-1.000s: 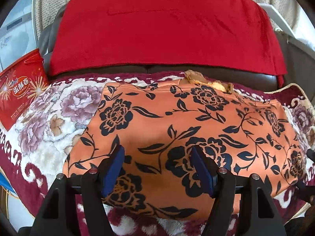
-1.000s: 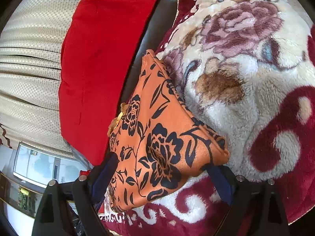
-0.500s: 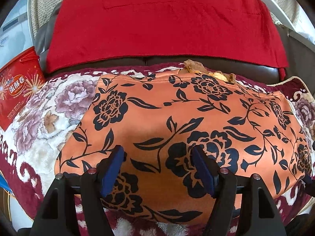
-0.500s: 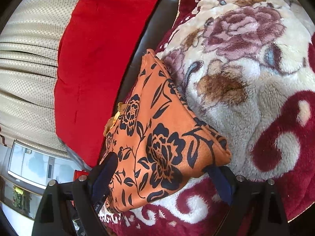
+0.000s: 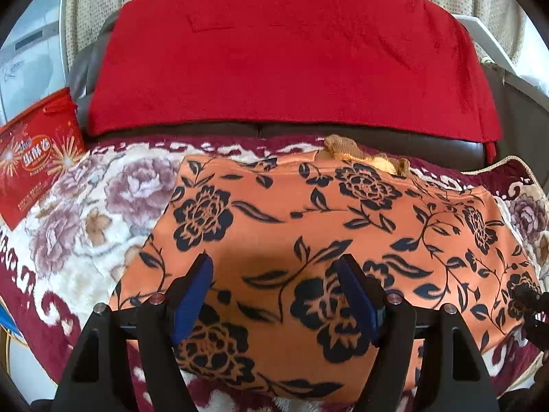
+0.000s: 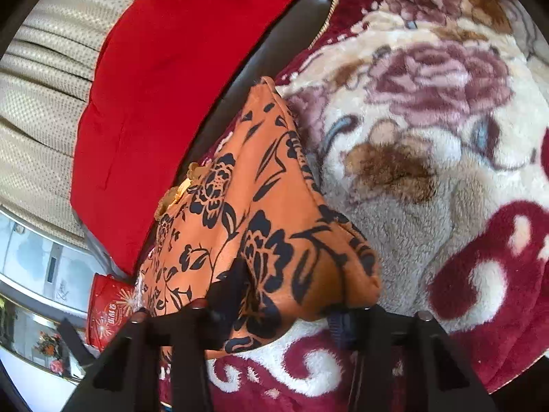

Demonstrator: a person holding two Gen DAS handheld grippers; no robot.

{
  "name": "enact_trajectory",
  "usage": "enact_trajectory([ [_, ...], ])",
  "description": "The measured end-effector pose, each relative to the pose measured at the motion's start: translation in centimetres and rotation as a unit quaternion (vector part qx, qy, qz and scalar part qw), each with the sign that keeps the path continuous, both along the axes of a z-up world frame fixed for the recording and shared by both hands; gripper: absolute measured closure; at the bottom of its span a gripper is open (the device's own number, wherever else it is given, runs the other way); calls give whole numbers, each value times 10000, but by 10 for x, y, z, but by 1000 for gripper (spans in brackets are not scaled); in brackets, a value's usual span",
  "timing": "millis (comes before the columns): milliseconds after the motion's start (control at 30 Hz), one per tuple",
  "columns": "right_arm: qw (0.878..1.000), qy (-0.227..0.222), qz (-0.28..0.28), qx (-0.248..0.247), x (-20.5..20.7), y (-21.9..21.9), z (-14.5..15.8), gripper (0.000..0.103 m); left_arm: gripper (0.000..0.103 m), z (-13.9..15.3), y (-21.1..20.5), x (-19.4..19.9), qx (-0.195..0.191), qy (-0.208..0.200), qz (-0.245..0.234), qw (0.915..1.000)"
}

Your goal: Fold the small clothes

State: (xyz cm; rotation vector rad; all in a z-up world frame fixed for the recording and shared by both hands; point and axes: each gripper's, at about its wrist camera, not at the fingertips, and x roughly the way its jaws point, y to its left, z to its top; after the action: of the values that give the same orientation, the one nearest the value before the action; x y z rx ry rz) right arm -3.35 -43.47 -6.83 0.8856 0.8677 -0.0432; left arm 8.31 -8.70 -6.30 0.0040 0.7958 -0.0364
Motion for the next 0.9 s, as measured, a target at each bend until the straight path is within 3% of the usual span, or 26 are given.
enact_trajectory([
  [33, 10000, -34, 4, -34, 0, 1, 1, 57, 26, -8, -4, 5, 75, 169, -77, 9998],
  [67, 10000, -35, 12, -12, 1, 2, 0, 50, 26, -19, -10, 10, 164, 368, -177, 9990],
  [133, 9994, 1, -35, 345, 4, -1, -11, 29, 24, -32, -17, 11, 416, 366, -246, 9982],
  [267, 9991, -55, -10, 418, 7, -1, -13, 27, 23, -27, -16, 12, 405, 370, -240, 9982],
  [300, 9992, -59, 33, 387, 9, 0, -13, 29, 23, -22, -14, 10, 350, 313, -190, 9987],
  [333, 9996, -37, 79, 285, 13, 1, -12, 39, 23, -16, -11, 8, 299, 206, -125, 9993],
  [367, 9998, -21, 89, 176, 16, 2, -11, 75, 23, -11, -11, 4, 255, 68, -94, 9996],
  [400, 9999, -48, 157, 26, 17, 3, -7, 81, 23, -9, -12, 3, 247, 25, -148, 9996],
  [533, 9986, -29, 208, -496, 21, 15, 2, 82, 21, -35, -21, 11, 362, 387, -326, 9981],
  [633, 9998, 20, 76, -193, 21, 11, -9, 73, 21, -31, -15, 12, 125, 448, -234, 9986],
  [733, 9990, -161, -49, 413, 16, 1, -15, 26, 21, -20, -10, 12, -27, 418, -189, 9989],
  [800, 9985, -264, -71, 469, 12, -1, -11, 26, 21, -11, -9, 10, -183, 340, -192, 9991],
  [900, 9976, -326, -60, 606, 10, -11, -13, 29, 21, -6, -26, 8, -13, 214, -410, 9989],
])
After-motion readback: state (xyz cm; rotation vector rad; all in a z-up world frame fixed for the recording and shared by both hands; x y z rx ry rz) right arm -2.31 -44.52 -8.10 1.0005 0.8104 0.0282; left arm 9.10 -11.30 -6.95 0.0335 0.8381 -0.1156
